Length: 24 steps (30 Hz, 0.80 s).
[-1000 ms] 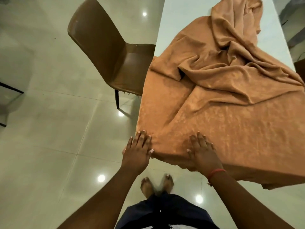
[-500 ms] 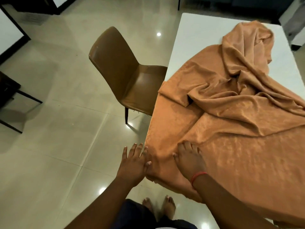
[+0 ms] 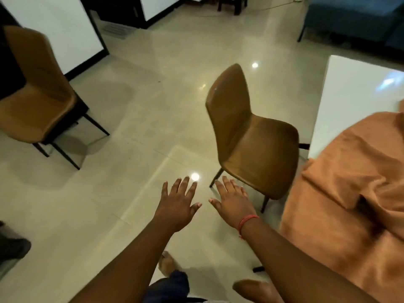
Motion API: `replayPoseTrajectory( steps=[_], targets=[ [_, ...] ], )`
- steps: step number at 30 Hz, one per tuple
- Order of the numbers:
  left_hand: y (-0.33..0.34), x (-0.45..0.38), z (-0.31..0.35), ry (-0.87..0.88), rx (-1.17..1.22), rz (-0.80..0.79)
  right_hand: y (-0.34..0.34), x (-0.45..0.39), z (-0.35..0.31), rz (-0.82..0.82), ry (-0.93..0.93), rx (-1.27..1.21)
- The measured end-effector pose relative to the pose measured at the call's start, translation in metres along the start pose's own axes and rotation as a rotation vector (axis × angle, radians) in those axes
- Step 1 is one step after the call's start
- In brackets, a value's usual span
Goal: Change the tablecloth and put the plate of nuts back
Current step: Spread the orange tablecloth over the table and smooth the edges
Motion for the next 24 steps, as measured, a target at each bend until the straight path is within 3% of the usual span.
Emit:
replayPoseTrajectory(
  steps=[4,9,17,24],
  targets=[
    [-0.029,-0.009,-0.127,-0.035,-0.041,-0.035,-0.001,-0.07,-0.097,-0.053,-0.027,-0.022],
    [-0.059,-0.052,-0.24,-0.089,-0.072,-0.039,-0.018,-0.15,-0.169,-0.07,-0.035,-0.049],
    [-0.093,-0.202,-0.331,-0.052,-0.08,-0.04,-0.071,-0.327,-0.197,-0.049,-0.011,-0.066],
    [-0.16,-0.361,-0.409,-0.085,-0.068,-0.028,-0.157,-0.498,-0.193,-0.051,0.007,-0.064]
  ],
)
Point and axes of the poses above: each hand's wrist, its own x-axis away from the middle knuckle, its own y-axis out of the palm, z = x × y, the point moved 9 cm from there along -x, towards the middle knuckle, and after that the axes turned 7 degrees about y, right-handed, at the moved point
